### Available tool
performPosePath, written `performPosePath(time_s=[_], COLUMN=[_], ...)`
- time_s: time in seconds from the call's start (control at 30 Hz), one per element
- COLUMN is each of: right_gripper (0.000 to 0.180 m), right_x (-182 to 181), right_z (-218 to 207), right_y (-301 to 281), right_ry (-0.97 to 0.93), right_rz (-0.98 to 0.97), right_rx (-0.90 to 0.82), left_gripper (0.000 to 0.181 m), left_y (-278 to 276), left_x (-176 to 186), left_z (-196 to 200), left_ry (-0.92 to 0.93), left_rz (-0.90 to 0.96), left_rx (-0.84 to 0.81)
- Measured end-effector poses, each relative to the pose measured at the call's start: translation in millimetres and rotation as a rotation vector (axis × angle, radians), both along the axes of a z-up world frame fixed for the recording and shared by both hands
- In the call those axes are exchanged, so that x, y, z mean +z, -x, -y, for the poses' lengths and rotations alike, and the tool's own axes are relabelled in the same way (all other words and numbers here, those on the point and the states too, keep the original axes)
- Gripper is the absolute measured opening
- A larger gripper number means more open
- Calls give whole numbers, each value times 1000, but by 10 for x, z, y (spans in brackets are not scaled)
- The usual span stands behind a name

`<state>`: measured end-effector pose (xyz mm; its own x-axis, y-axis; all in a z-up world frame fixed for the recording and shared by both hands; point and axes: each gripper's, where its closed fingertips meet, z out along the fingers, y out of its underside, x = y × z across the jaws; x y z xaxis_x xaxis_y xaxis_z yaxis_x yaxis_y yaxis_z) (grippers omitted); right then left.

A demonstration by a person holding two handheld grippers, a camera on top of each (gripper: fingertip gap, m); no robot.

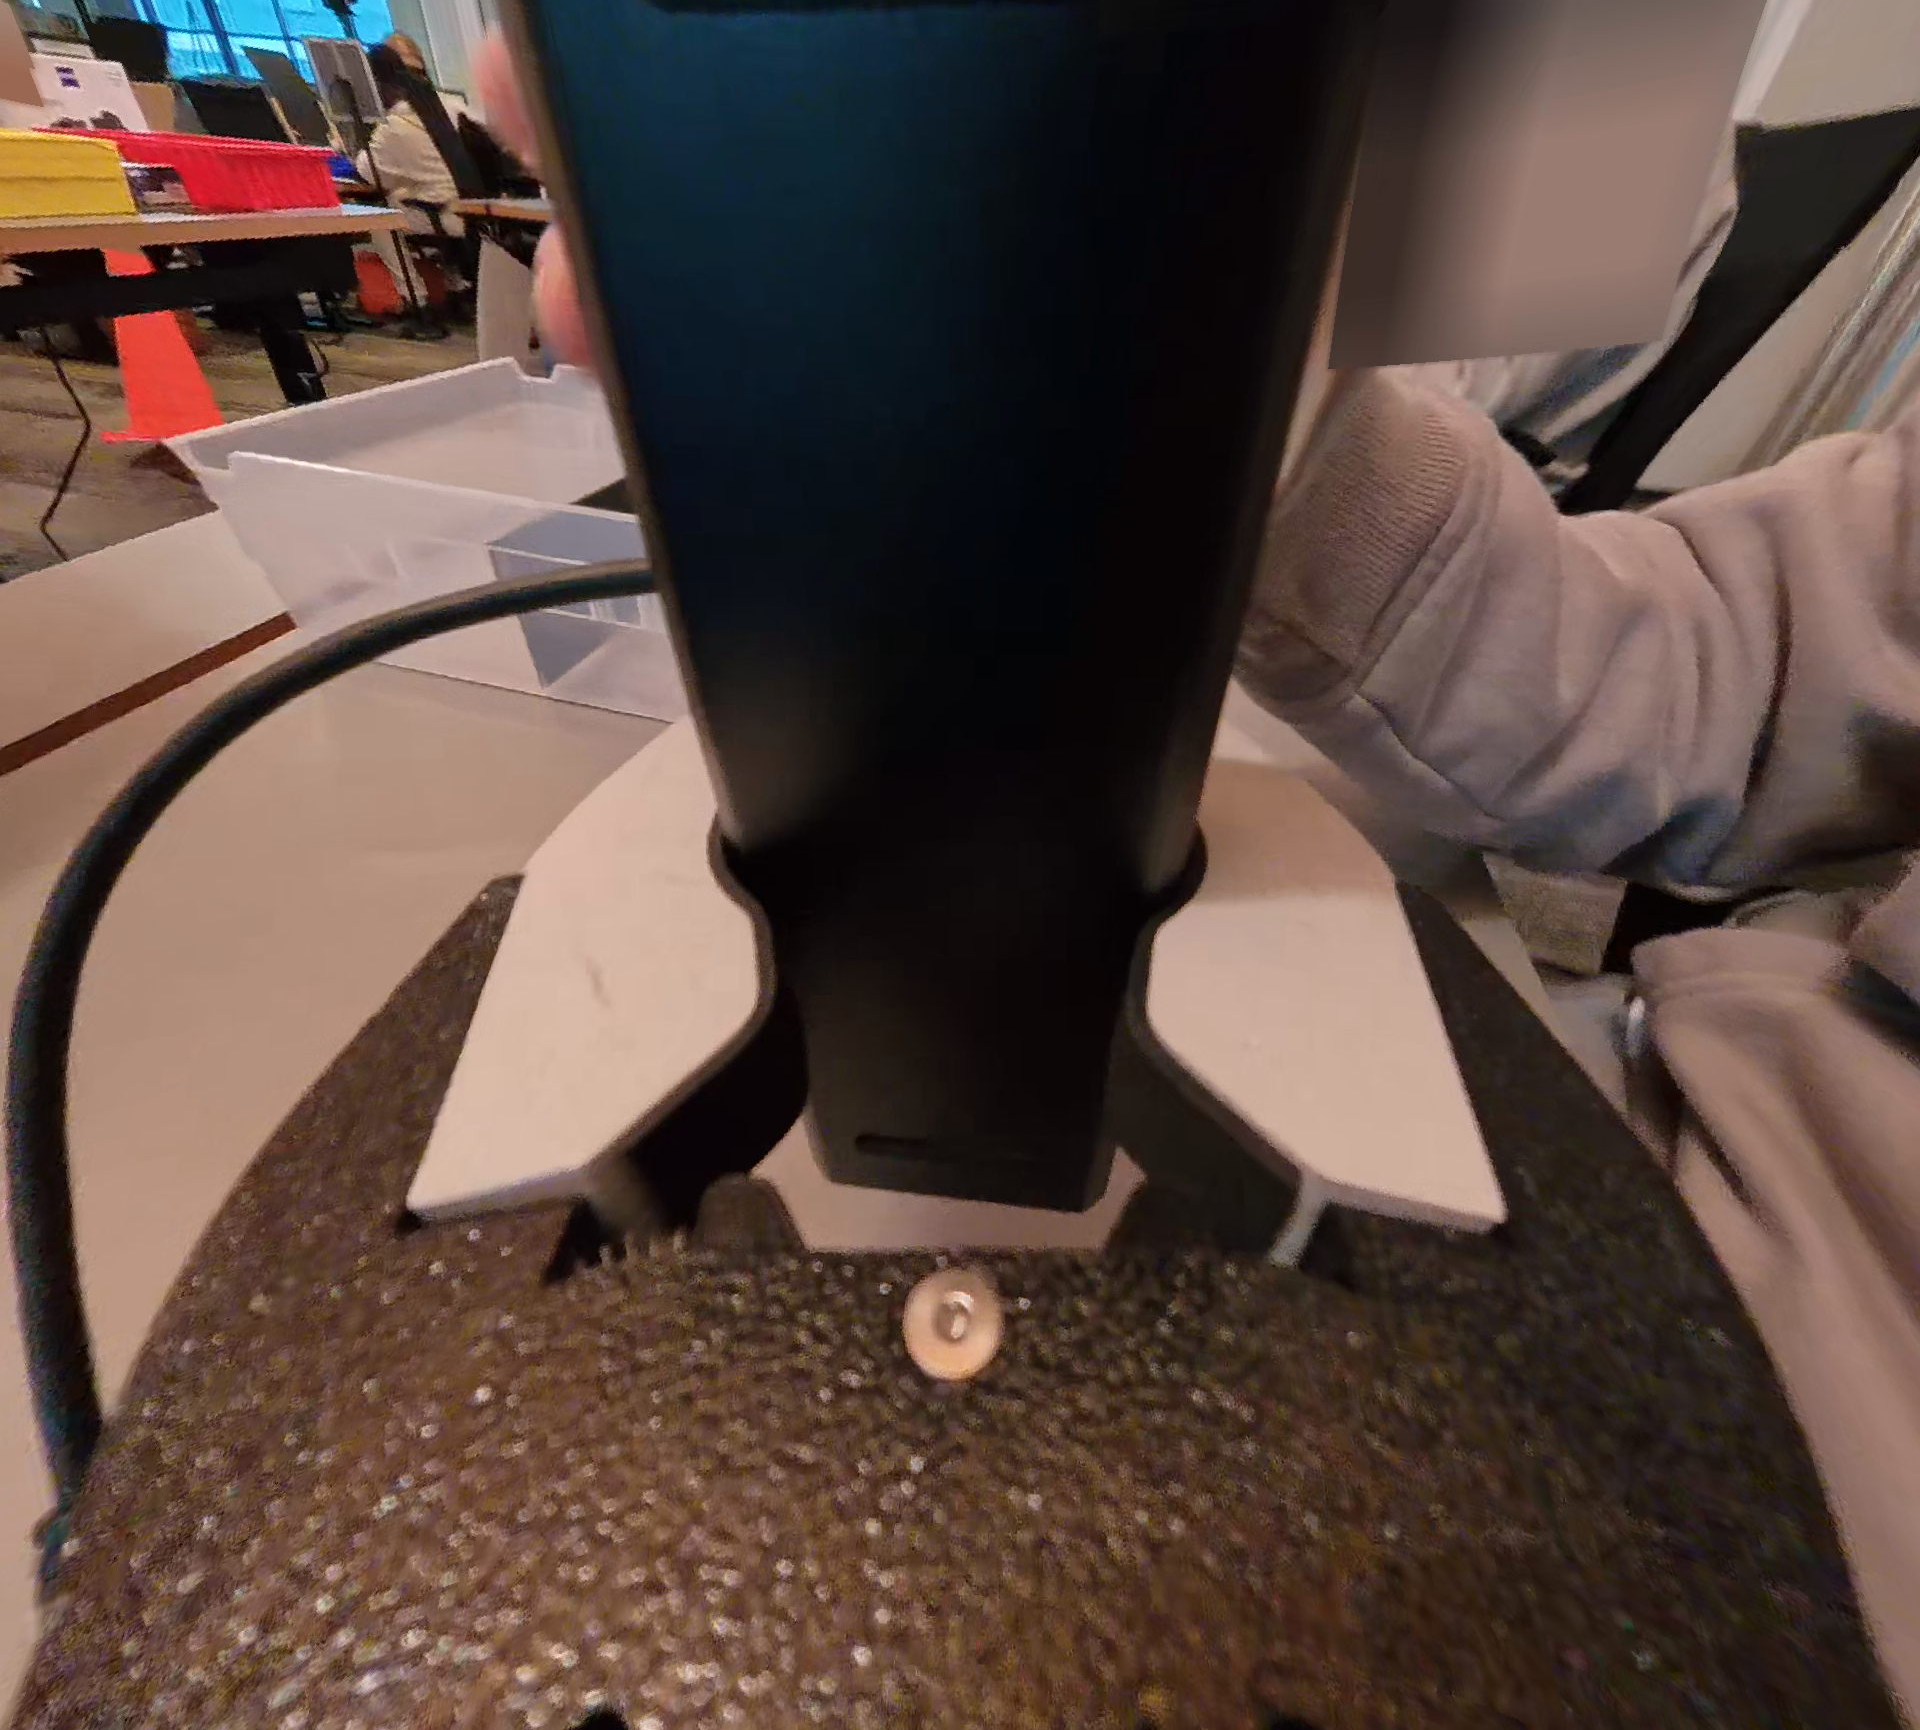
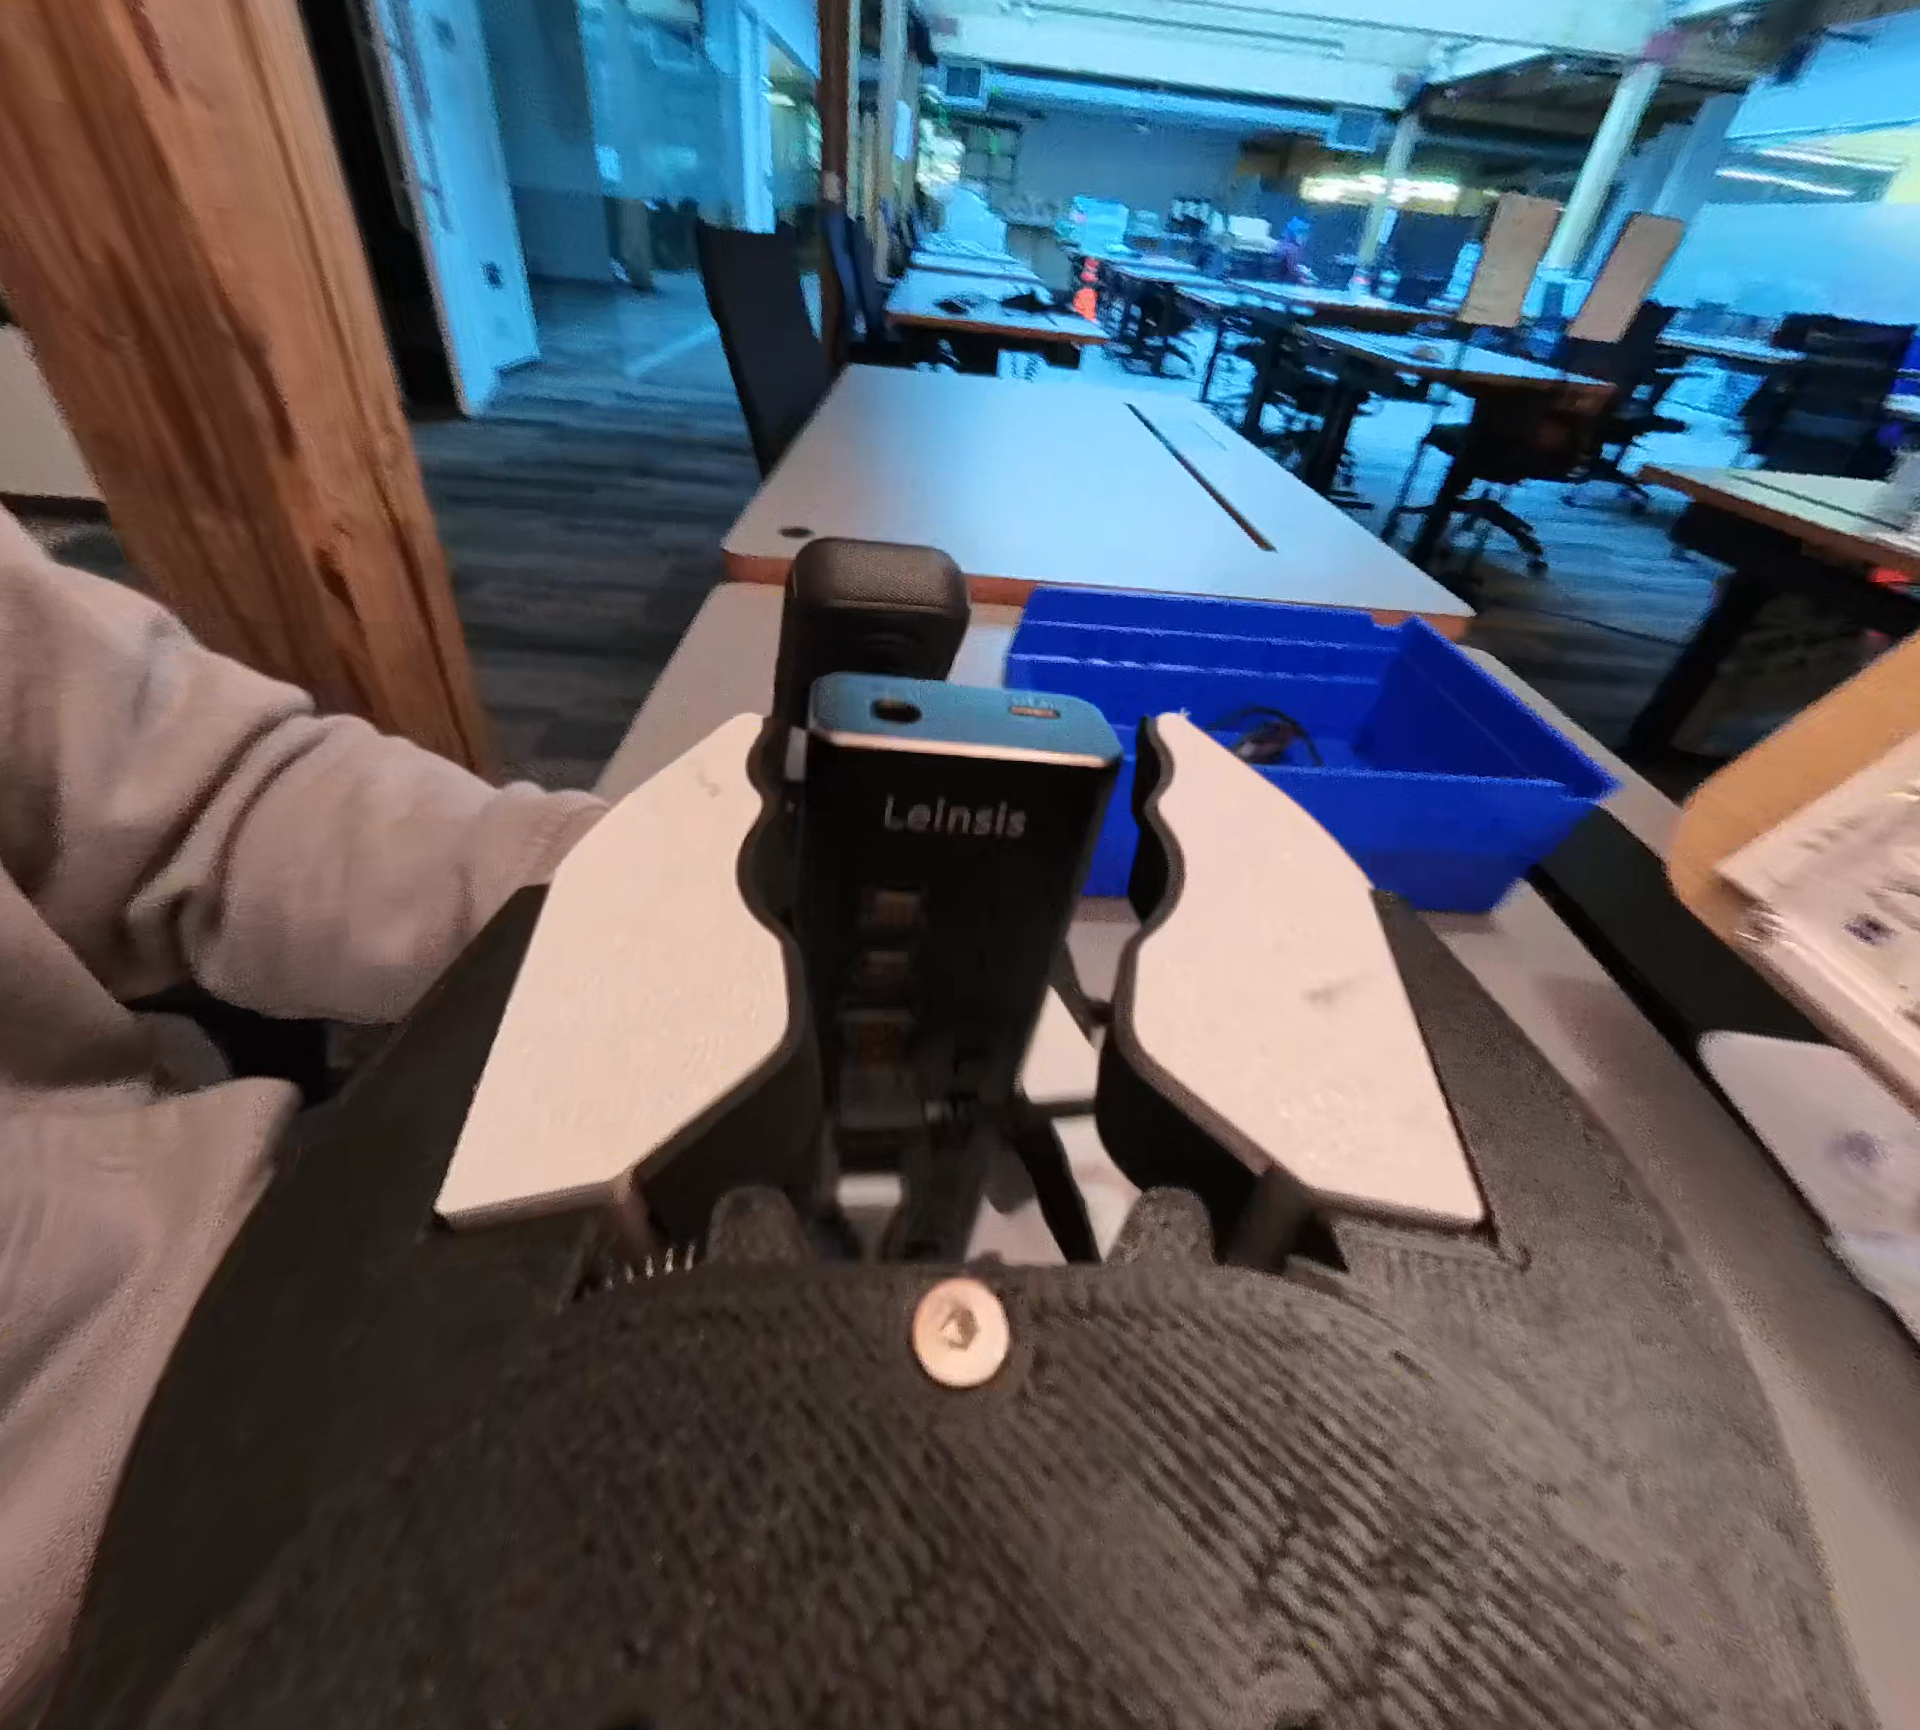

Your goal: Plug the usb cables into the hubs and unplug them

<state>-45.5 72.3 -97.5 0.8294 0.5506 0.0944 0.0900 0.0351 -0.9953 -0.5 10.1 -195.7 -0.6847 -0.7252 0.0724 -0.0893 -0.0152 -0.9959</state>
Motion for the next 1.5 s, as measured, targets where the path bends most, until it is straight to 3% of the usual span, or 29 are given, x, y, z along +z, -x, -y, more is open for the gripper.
performPosePath(time_s=[0.1, 0.27, 0.43, 0.9, 1.17, 1.5], right_gripper=[63, 44, 21, 18, 18, 18], right_x=[-11, -618, -828, -1016, -1155, -1189], right_z=[149, 269, 246, 198, 474, 701], right_y=[-273, -443, -433, -258, -232, -171], right_ry=[36, 273, 252, 302, 479, 547], right_rz=[71, 206, 227, 14, 140, 161], right_rx=[-86, -94, -140, -81, -64, -63], left_gripper=[74, 73, 73, 73, 73, 73], left_y=[-29, -122, -196, -99, -21, 58], left_x=[12, -139, -91, -253, -293, -310], left_z=[-176, -291, -229, -228, -15, 181], left_ry=[93, 20, 44, 32, -22, -74], left_rz=[17, 30, 42, 64, 58, 63], left_rx=[18, 0, -67, -96, -132, -188])
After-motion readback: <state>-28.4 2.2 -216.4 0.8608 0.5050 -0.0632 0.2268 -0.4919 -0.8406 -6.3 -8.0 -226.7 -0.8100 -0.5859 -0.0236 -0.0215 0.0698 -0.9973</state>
